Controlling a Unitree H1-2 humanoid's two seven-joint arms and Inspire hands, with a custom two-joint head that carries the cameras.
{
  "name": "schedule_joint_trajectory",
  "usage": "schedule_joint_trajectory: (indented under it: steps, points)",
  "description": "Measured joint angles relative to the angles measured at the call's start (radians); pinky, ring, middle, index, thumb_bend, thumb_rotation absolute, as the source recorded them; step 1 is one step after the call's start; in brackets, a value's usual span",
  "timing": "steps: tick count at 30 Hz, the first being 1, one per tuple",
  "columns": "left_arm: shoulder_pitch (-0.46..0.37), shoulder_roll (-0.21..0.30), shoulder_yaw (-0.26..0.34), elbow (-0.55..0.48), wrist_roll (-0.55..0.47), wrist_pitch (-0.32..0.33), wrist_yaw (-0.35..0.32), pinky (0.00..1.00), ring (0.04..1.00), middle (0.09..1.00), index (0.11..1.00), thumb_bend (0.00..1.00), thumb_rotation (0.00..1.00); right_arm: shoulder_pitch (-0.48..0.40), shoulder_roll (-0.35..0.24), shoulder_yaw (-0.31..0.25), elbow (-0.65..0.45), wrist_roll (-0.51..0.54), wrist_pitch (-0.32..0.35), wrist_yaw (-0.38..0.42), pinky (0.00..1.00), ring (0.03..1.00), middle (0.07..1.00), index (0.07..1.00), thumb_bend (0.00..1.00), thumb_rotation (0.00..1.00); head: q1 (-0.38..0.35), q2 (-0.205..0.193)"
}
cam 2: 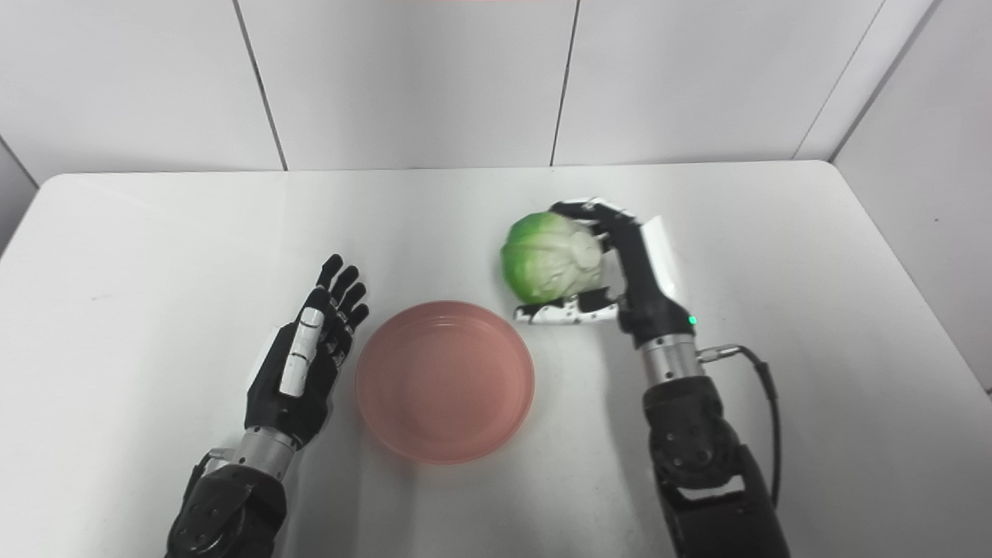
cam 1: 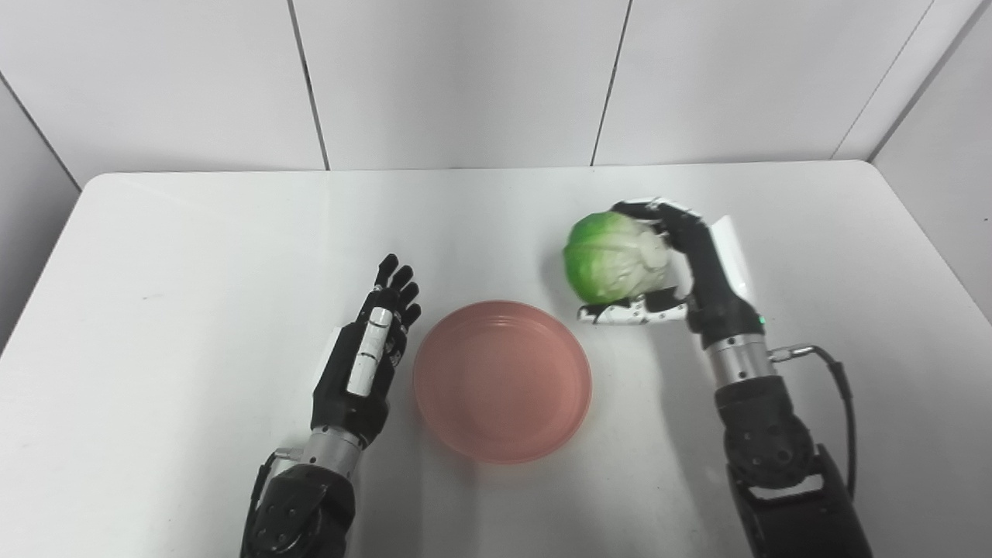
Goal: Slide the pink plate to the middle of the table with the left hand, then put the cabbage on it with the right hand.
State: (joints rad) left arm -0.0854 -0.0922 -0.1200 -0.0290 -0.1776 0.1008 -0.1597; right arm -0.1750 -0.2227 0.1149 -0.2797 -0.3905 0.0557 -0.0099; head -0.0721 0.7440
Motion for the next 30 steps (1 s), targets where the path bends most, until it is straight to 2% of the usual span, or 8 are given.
schedule_joint_trajectory:
  steps: [5,9,13,20,26,30]
  points:
    - [0.000,0.000,0.000,-0.010,0.000,0.006,0.000,1.00,1.000,1.000,0.994,0.65,0.80,0.022,0.021,0.077,-0.021,-0.042,0.000,0.039,0.37,0.422,0.485,0.519,0.52,0.00,0.000,0.000]
    - [0.000,0.000,0.000,-0.013,0.000,0.014,0.000,1.00,1.000,1.000,0.998,0.65,0.80,0.038,0.031,0.123,-0.046,-0.079,0.000,0.082,0.36,0.417,0.480,0.519,0.52,0.00,-0.002,0.002]
    - [0.000,-0.001,0.000,-0.014,0.000,0.016,0.000,1.00,1.000,1.000,0.995,0.64,0.79,0.039,0.025,0.145,-0.046,-0.104,-0.002,0.104,0.40,0.440,0.469,0.513,0.52,0.00,-0.002,0.002]
    - [0.000,-0.002,0.000,-0.014,0.000,0.016,0.000,1.00,1.000,1.000,0.991,0.64,0.79,0.039,-0.014,0.181,-0.020,-0.161,-0.002,0.167,0.41,0.446,0.472,0.512,0.52,0.00,-0.002,0.002]
    - [0.000,-0.003,-0.001,-0.014,0.001,0.016,0.001,1.00,1.000,1.000,0.990,0.64,0.80,0.031,-0.039,0.189,-0.015,-0.201,-0.001,0.226,0.43,0.452,0.475,0.505,0.52,0.00,0.002,0.006]
    - [0.000,-0.003,0.000,-0.014,0.001,0.016,0.001,1.00,1.000,1.000,0.990,0.65,0.79,0.024,-0.043,0.189,0.001,-0.216,-0.002,0.236,0.43,0.443,0.471,0.515,0.52,0.00,0.000,0.008]
